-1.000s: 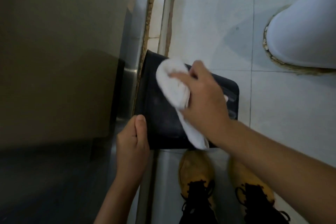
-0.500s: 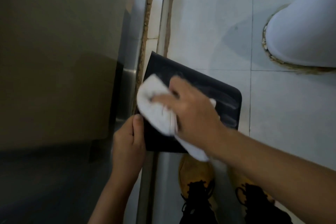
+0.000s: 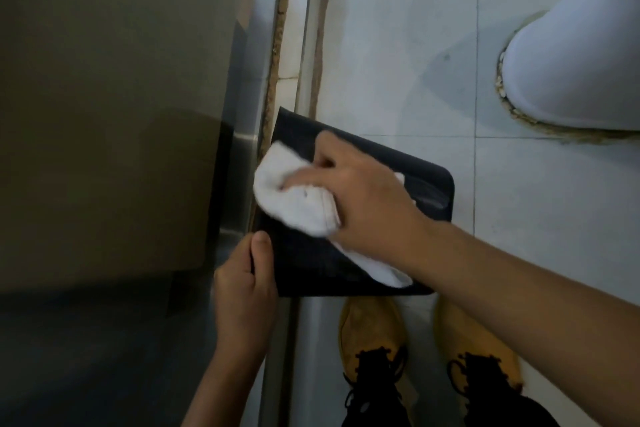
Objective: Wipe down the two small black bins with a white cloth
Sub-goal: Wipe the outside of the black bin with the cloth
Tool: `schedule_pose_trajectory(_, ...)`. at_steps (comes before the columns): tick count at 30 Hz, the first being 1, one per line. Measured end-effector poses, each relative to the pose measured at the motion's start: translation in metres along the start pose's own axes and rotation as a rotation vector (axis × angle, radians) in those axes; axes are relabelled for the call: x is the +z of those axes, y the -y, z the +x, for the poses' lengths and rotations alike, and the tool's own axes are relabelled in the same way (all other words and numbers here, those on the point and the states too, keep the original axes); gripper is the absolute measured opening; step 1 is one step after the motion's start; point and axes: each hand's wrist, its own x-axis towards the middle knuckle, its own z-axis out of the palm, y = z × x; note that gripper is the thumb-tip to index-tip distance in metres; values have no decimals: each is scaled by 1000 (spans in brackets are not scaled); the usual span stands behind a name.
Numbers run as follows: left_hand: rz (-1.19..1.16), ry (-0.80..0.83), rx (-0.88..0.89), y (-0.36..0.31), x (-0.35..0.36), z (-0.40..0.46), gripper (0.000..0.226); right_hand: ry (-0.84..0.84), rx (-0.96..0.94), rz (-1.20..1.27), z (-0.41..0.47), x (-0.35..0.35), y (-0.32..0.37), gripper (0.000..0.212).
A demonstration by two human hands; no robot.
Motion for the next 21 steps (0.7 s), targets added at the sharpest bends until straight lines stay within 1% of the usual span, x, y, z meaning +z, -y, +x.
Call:
schedule_pose_trajectory(2,-2,-1,19,-2,1,0,46,-181,166,-58,10,-9,-13,47)
schedule_pose_trajectory(3,-24,-2,4,-4,1,0,46,-259,289,-41,13,-15,-22,42)
schedule_pose_trajectory(4,-51,5,-16,-7,1,1,44,-302,399,-8,15,-20,-31,33)
schedule_pose_trajectory(5,-67,14,-30,-9,2,1,42,-312,458,32,13,-22,-36,29)
schedule_pose_trajectory(6,-70,21,-37,-10,2,1,41,-312,472,40,6,-23,-38,29)
schedule_pose_trajectory(7,-66,24,-39,-11,2,2,40,-315,440,-9,-3,-22,-36,33)
schedule_pose_trajectory(8,-65,25,-38,-11,2,3,40,-295,392,-49,-13,-18,-30,44)
schedule_pose_trajectory(9,-63,23,-34,-11,2,4,40,-272,318,-81,-25,-12,-21,49)
schedule_pose_trajectory(10,-60,22,-26,-10,2,4,40,-241,264,-85,-39,-4,-9,45)
schedule_pose_trajectory(11,-52,20,-26,-10,3,3,39,-218,200,-97,-53,4,1,36)
schedule_pose_trajectory(14,-25,1,-62,-5,3,-3,39,-224,-7,-173,-80,20,14,13)
schedule_pose_trajectory(15,-18,-4,-64,-4,4,-4,41,-219,-55,-192,-81,21,10,11)
schedule_pose_trajectory(16,-9,-9,-55,-3,4,-5,44,-221,-64,-202,-80,21,3,13)
schedule_pose_trajectory(17,3,-18,-42,-3,5,-5,46,-235,-26,-192,-76,19,-6,18)
schedule_pose_trajectory(19,-6,-35,-43,-5,7,-6,49,-312,199,-148,-64,9,-28,32)
schedule_pose_trajectory(21,-43,-30,-55,-8,8,-7,45,-372,417,-150,-57,-3,-53,38)
